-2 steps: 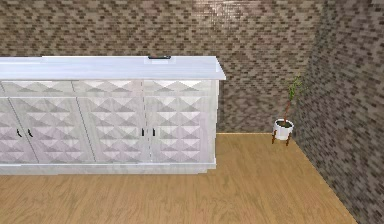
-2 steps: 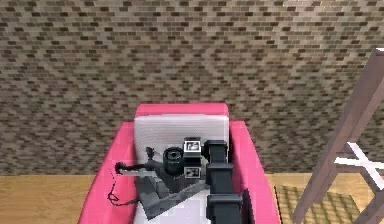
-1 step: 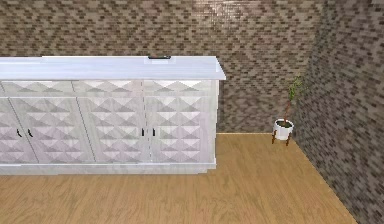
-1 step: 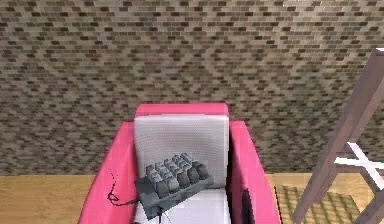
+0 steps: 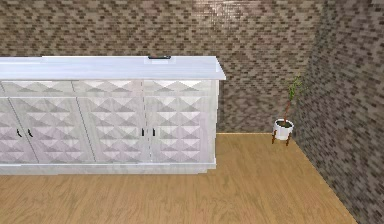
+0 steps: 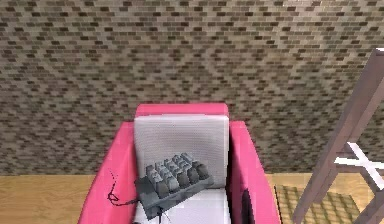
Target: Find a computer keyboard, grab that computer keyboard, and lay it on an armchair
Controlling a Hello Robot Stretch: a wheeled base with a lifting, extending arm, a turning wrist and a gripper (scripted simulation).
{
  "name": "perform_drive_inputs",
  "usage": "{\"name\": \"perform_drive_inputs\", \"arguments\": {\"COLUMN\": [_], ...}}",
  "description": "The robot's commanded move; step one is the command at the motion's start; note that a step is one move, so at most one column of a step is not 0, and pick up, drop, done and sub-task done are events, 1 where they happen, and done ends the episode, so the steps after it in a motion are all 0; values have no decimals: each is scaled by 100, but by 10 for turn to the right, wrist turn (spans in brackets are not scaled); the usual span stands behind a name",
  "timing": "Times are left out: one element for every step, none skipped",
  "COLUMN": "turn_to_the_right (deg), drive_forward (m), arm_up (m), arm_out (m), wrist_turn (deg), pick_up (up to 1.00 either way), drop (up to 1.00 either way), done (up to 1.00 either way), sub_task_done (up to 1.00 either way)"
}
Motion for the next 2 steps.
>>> {"name": "perform_drive_inputs", "arguments": {"turn_to_the_right": [0,0], "drive_forward": [0,0], "arm_up": [10,36], "arm_out": [0,0], "wrist_turn": [0,0], "pick_up": [0,0], "drop": [0,0], "done": [0,0], "sub_task_done": [0,0]}}
